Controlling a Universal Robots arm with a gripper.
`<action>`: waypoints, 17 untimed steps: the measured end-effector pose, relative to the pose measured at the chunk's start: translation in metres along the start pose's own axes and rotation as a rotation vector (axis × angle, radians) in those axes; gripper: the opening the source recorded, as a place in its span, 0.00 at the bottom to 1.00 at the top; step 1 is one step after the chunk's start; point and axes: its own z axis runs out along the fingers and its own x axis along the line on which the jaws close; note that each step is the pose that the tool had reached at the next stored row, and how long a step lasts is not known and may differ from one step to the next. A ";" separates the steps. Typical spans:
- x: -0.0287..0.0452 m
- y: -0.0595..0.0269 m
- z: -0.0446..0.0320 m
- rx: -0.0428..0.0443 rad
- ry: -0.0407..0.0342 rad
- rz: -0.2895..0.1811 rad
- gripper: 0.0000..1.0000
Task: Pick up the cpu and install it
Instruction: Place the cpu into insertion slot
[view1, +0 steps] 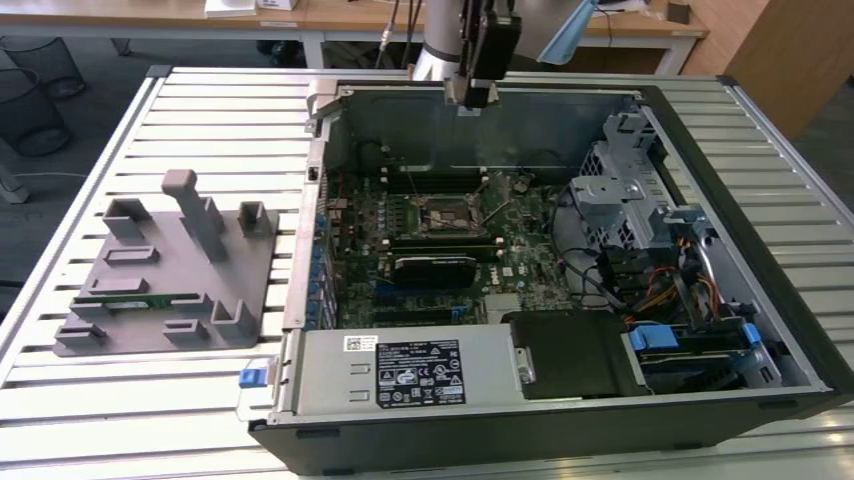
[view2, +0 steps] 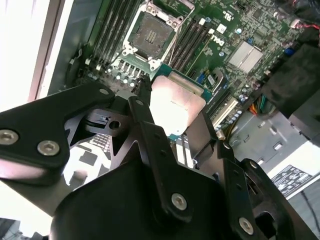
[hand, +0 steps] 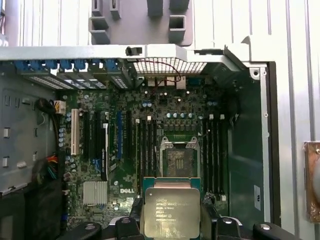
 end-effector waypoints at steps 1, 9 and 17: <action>0.0000 0.0000 0.0005 0.0006 -0.0002 -0.006 0.53; 0.0000 -0.0004 0.0114 0.0112 -0.0035 -0.008 0.53; 0.0001 -0.0007 0.0189 0.0117 -0.0039 -0.008 0.53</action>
